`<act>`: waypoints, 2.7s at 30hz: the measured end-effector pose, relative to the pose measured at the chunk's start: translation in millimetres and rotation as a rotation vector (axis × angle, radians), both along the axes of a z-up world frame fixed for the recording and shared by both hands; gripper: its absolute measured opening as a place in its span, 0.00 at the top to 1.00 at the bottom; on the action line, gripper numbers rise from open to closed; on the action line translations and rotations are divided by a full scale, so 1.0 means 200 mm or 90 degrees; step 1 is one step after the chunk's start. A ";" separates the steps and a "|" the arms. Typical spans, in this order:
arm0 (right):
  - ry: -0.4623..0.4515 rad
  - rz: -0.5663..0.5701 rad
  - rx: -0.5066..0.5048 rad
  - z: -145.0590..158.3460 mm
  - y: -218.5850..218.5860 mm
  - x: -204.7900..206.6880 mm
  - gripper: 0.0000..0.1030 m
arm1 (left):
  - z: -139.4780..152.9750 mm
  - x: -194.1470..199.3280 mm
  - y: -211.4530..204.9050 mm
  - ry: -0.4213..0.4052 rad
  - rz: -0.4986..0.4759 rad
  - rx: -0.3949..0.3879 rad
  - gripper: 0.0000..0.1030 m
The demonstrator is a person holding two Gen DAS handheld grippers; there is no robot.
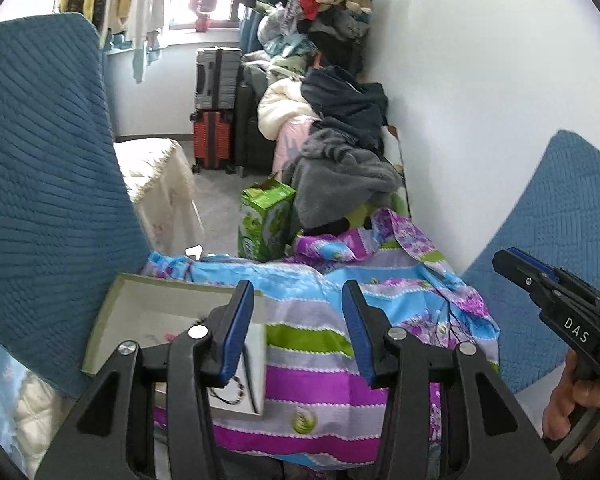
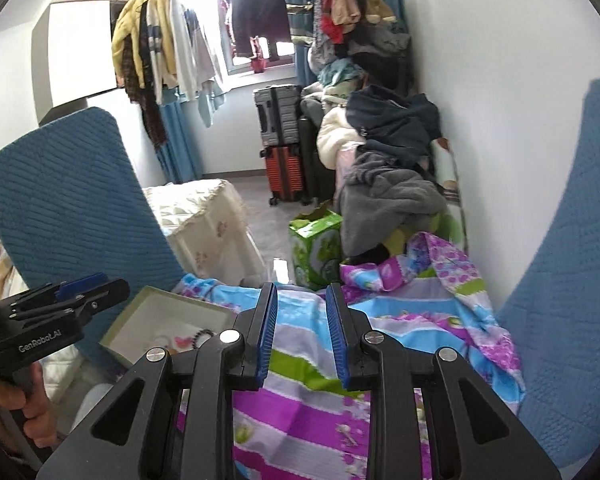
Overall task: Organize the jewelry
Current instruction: 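Move both open tools back to the safety pin and green clip, then grasp the silver safety pin with the left tool while the right tool grasps the green hair clip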
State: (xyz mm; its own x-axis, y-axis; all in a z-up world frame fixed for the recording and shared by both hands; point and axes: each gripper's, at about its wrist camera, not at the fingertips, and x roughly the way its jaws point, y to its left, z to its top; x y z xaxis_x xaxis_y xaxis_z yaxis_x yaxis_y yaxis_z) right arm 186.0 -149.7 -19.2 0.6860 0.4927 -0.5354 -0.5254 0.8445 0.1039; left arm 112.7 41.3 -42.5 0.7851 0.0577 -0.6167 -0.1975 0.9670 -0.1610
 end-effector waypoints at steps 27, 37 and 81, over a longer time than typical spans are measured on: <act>0.101 -0.008 -0.014 -0.66 -0.41 0.26 0.77 | -0.68 0.20 -0.47 0.132 -0.099 -0.108 0.55; 0.160 0.051 -0.017 -0.95 -0.38 0.46 0.77 | -0.93 0.27 -0.62 0.185 -0.118 -0.119 0.55; 0.193 0.198 -0.058 -1.33 -0.17 0.68 0.89 | -1.24 0.39 -0.87 0.208 -0.132 -0.018 0.96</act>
State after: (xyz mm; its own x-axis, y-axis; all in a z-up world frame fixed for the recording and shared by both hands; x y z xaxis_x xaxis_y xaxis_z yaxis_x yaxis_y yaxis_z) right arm 322.5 -184.2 -285.4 0.3183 0.5928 -0.7398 -0.7134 0.6637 0.2249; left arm 190.4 -133.1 -290.6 0.5403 -0.1013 -0.8354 -0.0442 0.9879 -0.1484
